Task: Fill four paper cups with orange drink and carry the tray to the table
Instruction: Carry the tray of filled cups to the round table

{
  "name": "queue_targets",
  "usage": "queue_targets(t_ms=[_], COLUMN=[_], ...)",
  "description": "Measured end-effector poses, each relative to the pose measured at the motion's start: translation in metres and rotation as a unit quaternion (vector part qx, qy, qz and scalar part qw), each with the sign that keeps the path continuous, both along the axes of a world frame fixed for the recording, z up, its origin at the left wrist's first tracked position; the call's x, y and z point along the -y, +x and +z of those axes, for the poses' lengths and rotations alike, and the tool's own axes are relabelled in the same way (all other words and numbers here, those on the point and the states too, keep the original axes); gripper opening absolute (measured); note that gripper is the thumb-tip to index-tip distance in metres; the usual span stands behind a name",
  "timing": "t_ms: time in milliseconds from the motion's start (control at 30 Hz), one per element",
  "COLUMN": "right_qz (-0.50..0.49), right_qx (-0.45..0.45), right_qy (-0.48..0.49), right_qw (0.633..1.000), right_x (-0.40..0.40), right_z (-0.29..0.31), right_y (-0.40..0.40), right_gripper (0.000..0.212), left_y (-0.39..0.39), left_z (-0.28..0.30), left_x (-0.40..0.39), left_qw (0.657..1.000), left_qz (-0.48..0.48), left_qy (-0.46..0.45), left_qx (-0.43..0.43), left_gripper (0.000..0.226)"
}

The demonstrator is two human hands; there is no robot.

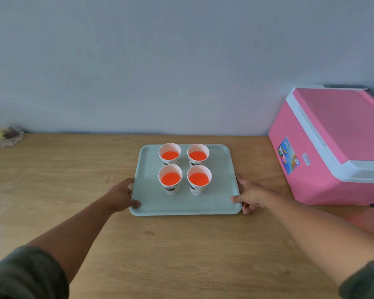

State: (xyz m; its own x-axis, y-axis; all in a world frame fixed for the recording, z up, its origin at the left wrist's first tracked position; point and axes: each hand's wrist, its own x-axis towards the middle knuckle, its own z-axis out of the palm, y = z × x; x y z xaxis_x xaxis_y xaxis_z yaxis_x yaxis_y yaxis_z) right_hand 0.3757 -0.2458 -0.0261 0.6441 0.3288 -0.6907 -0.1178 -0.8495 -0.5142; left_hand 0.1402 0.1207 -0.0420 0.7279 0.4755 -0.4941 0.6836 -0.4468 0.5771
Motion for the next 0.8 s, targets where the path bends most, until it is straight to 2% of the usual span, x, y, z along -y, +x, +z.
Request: queue_targets(t_ms=[100, 567, 800], right_qz=[0.006, 0.022, -0.011], right_qx=[-0.028, -0.043, -0.032], right_qy=[0.018, 0.061, 0.082], right_qw=[0.999, 0.997, 0.996], right_x=[0.006, 0.038, 0.066], right_z=[0.001, -0.007, -0.006], right_y=[-0.010, -0.057, -0.102], right_gripper=[0.112, 0.108, 0.108], left_y=[-0.011, -0.052, -0.062], left_z=[0.002, -0.005, -0.007], left_x=[-0.001, 0.001, 0.002], left_qw=[1.000, 0.991, 0.989], left_qz=[-0.014, -0.009, -0.054], left_qy=[-0.013, -0.136, -0.137], left_qx=[-0.008, -0.006, 0.011], left_gripper=[0.105, 0.121, 0.122])
